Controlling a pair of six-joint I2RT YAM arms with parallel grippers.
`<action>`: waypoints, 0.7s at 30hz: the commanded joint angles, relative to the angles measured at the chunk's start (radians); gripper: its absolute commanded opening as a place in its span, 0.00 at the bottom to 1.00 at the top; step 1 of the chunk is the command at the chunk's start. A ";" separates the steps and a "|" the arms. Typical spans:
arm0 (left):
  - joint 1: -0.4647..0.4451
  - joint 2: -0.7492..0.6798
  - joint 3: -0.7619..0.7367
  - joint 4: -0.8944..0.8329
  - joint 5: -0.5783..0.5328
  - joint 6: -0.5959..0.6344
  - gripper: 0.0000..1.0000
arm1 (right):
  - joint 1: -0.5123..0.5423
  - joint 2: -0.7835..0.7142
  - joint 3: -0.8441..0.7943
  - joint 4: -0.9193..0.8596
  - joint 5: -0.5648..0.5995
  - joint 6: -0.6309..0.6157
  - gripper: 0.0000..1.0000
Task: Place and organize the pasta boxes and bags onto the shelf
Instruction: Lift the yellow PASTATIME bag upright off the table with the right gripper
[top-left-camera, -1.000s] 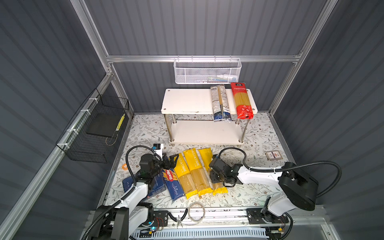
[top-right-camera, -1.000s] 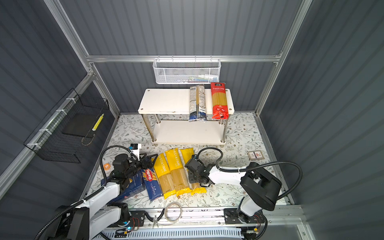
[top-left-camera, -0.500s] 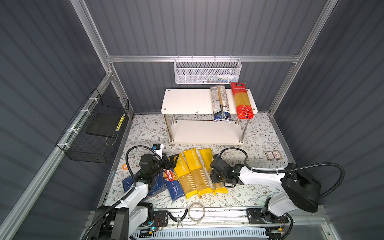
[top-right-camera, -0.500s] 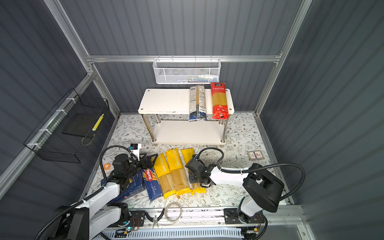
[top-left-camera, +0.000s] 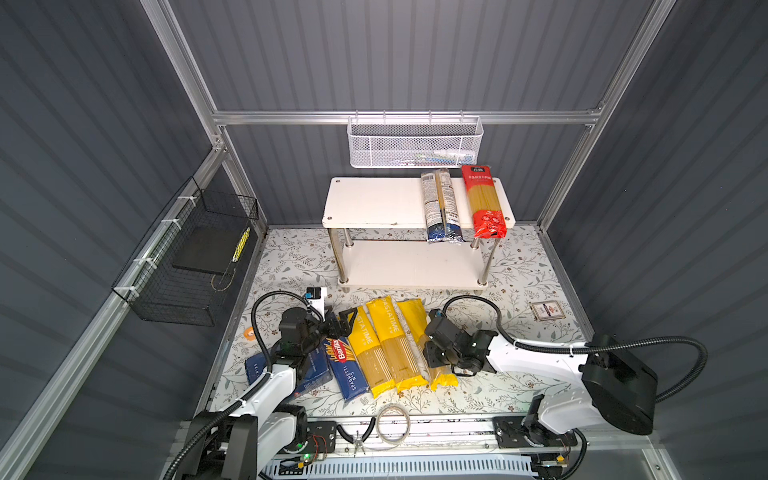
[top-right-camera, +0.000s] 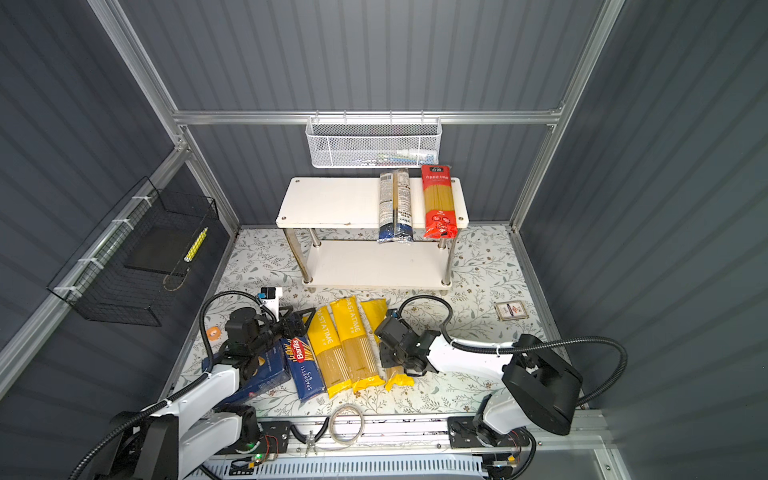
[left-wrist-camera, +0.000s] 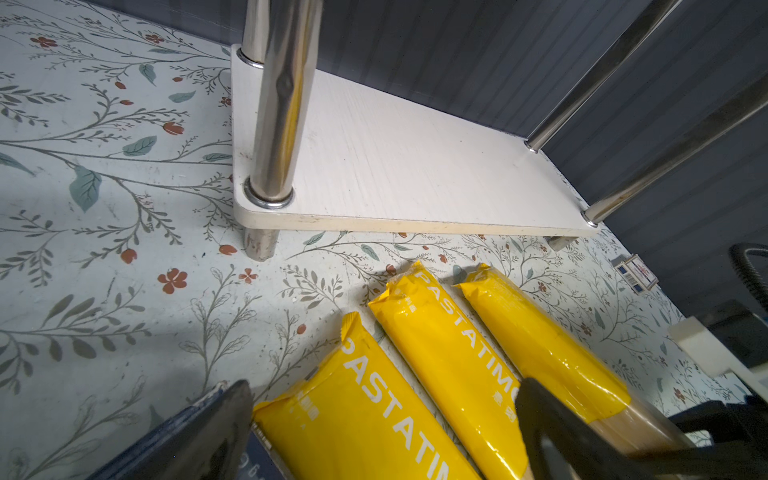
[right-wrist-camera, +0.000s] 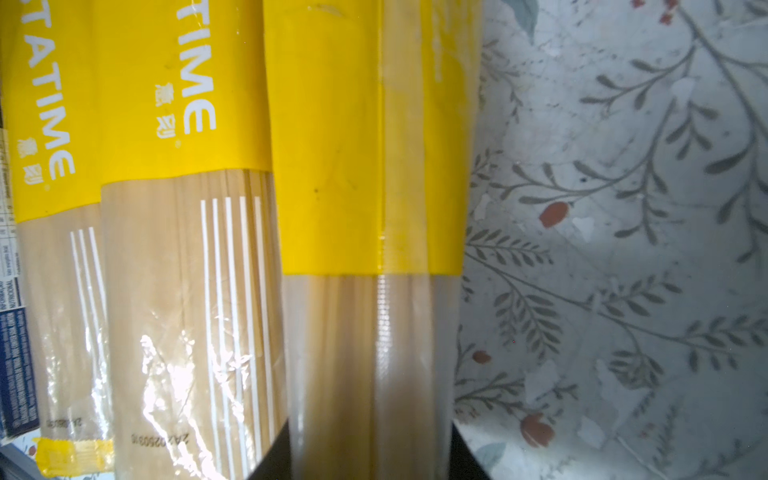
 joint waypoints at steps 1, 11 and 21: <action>-0.005 0.011 0.028 -0.005 0.005 0.013 1.00 | 0.003 -0.053 0.021 0.025 0.005 -0.011 0.33; -0.005 -0.014 0.023 -0.016 -0.008 0.015 1.00 | 0.003 -0.137 0.004 0.058 -0.009 -0.015 0.28; -0.005 0.001 0.029 -0.014 -0.002 0.014 0.99 | 0.011 -0.204 0.016 0.060 -0.037 -0.042 0.26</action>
